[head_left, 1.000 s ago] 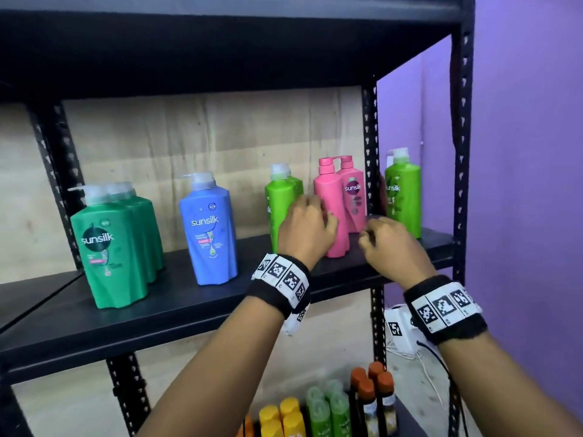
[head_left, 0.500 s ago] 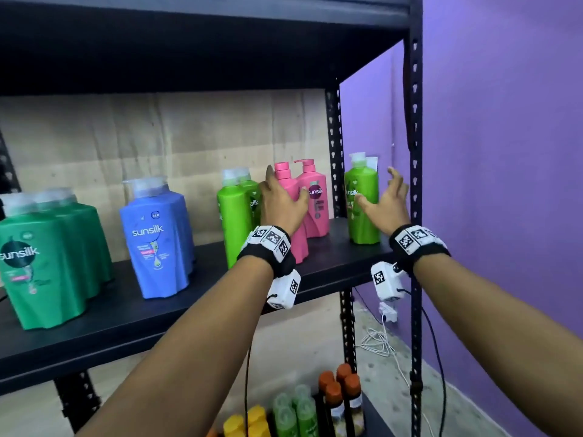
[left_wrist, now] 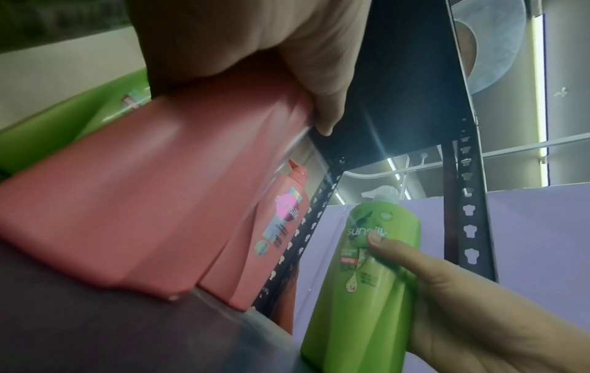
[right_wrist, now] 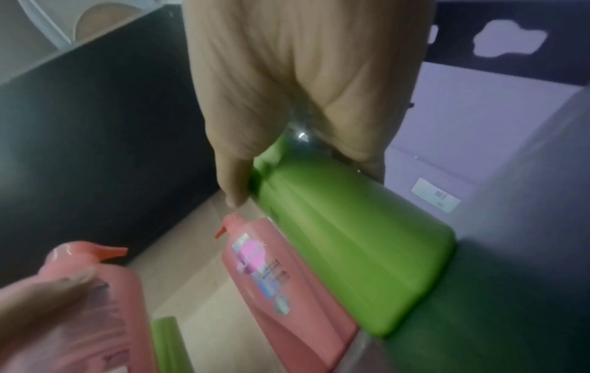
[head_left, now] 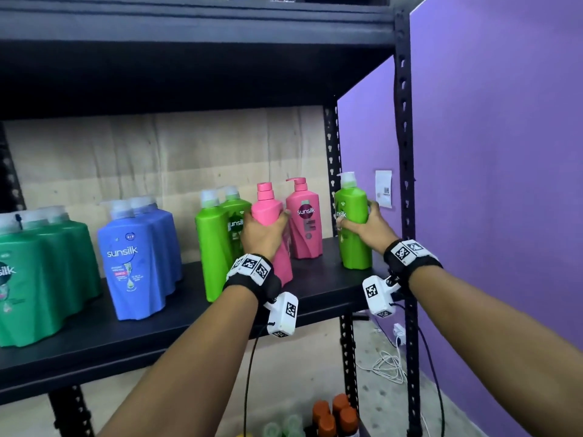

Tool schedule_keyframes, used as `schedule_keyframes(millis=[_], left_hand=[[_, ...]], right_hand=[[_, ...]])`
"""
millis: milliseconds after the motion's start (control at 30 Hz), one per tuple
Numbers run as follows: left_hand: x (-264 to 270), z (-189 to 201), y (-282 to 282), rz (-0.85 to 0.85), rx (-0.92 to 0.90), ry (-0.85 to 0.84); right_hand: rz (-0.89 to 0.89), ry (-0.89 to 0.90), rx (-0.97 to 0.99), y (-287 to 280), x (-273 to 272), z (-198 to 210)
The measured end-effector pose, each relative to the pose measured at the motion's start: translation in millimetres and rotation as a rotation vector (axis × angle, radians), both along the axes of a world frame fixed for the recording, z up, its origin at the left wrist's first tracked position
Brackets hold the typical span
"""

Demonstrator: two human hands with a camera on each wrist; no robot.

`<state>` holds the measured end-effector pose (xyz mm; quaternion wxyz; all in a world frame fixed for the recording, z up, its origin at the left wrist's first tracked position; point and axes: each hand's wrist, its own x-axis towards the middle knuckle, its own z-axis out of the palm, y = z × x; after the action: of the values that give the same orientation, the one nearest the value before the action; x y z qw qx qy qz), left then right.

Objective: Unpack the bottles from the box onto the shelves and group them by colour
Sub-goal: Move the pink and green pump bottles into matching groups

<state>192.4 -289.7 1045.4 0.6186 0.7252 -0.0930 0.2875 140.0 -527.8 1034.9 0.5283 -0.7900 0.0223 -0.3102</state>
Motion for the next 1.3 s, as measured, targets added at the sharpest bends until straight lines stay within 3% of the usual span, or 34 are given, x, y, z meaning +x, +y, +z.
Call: schedule_keyframes(millis=[300, 533, 1300], left_hand=[[-1, 1, -19, 0.078, -0.017, -0.071], [-11, 0, -53, 0.030, -0.052, -0.062], [-6, -1, -101, -0.117, 0.036, -0.067]], right_hand=[[0.070, -0.159, 0.070, -6, -9, -11], [0.154, -0.330, 0.329, 11, -22, -21], [0.049, -0.460, 0.222, 20, -54, -10]])
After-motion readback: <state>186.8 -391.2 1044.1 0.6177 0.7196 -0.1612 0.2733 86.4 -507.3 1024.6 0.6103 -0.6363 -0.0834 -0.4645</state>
